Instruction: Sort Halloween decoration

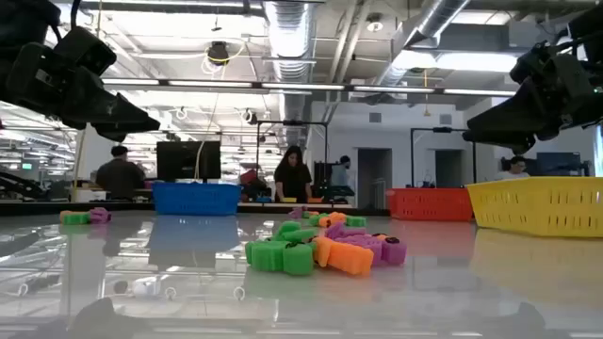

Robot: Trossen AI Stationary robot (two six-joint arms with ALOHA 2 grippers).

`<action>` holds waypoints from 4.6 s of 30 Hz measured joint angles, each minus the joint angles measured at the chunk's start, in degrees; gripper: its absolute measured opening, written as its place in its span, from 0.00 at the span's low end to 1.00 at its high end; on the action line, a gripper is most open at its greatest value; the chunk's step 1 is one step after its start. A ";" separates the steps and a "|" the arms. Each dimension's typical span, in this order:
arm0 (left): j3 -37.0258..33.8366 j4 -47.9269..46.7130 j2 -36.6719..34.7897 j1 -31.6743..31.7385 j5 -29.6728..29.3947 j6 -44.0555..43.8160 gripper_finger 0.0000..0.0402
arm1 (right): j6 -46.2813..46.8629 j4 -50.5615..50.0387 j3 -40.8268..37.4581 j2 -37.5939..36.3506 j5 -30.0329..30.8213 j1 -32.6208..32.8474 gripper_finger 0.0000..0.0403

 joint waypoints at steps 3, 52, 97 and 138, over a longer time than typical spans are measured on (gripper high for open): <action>-0.02 -0.01 0.01 0.01 0.01 0.01 0.40 | 0.00 0.00 0.00 0.00 -0.02 -0.01 0.56; -0.02 0.00 0.00 0.01 0.02 0.01 0.40 | 0.00 0.00 0.00 0.00 0.00 -0.02 0.56; -0.02 12.37 -0.02 0.02 -8.87 -10.65 0.40 | -15.57 6.12 -0.33 0.01 1.76 -0.60 0.56; 11.52 6.63 17.29 0.06 -2.60 9.66 0.40 | 24.80 -37.28 75.97 73.63 -6.86 21.15 0.55</action>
